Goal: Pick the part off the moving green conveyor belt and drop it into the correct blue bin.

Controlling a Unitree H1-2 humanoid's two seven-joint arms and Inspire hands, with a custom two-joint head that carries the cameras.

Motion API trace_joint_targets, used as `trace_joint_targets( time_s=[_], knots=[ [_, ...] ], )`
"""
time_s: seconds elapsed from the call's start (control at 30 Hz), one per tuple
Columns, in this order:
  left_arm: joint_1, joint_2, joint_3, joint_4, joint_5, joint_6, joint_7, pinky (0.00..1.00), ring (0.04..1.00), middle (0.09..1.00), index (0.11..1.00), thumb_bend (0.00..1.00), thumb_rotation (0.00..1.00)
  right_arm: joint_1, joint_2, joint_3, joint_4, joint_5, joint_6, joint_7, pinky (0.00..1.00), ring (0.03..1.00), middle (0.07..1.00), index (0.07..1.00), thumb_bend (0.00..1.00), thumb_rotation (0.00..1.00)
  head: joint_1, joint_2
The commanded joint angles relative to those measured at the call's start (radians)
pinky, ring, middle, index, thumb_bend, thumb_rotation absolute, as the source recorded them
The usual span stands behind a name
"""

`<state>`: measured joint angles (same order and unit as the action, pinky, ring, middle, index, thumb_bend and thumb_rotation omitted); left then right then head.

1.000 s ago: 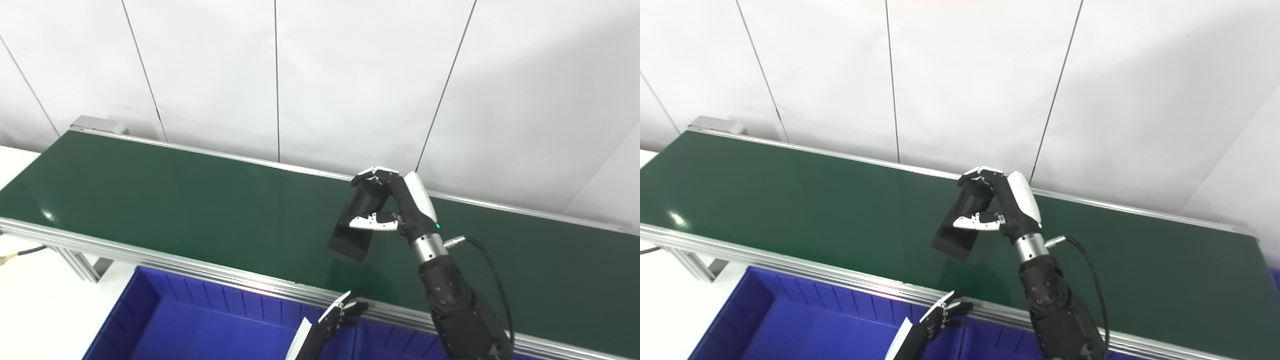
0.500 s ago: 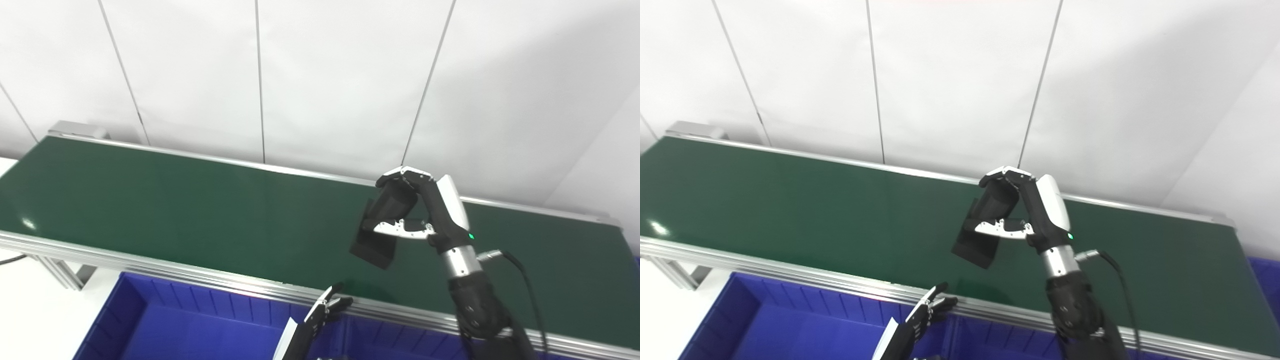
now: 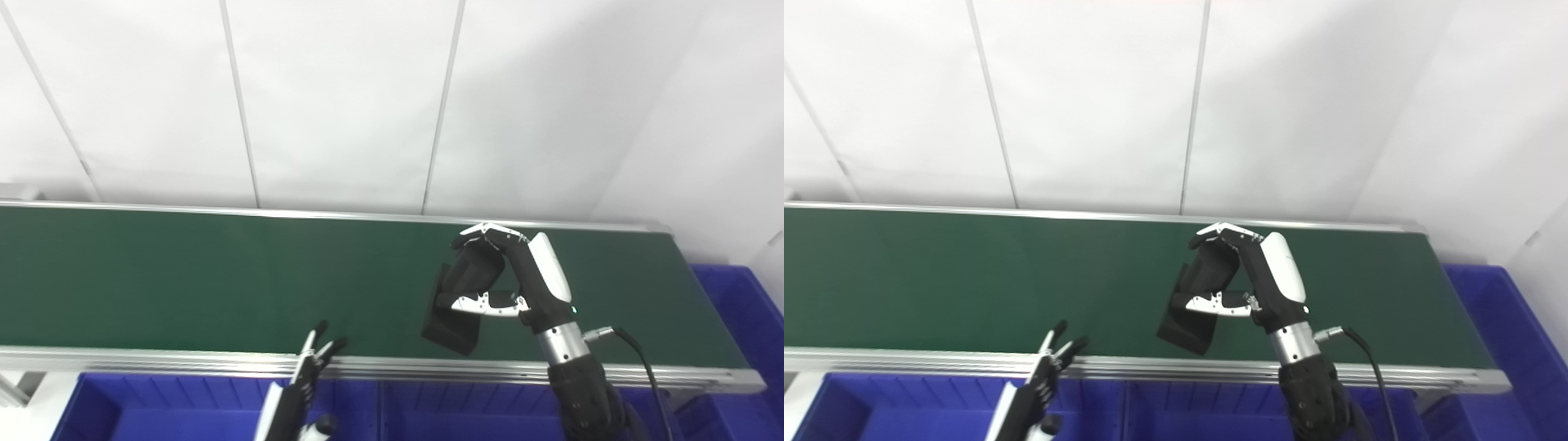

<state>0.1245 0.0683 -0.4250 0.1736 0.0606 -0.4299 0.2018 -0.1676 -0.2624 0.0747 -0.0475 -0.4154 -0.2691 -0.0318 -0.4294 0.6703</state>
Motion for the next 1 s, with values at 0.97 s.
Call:
trace_joint_targets(
  time_s=[0.97],
  knots=[
    [-0.009, -0.028, 0.182, -0.180, -0.033, 0.019, -0.236, 0.85, 0.887, 0.866, 0.971, 0.90, 0.89, 0.386, -0.204, -0.162, -0.275, -0.022, 0.060, 0.101, 0.34, 0.396, 0.480, 0.533, 0.51, 0.00, -0.087, 0.158]
  ],
)
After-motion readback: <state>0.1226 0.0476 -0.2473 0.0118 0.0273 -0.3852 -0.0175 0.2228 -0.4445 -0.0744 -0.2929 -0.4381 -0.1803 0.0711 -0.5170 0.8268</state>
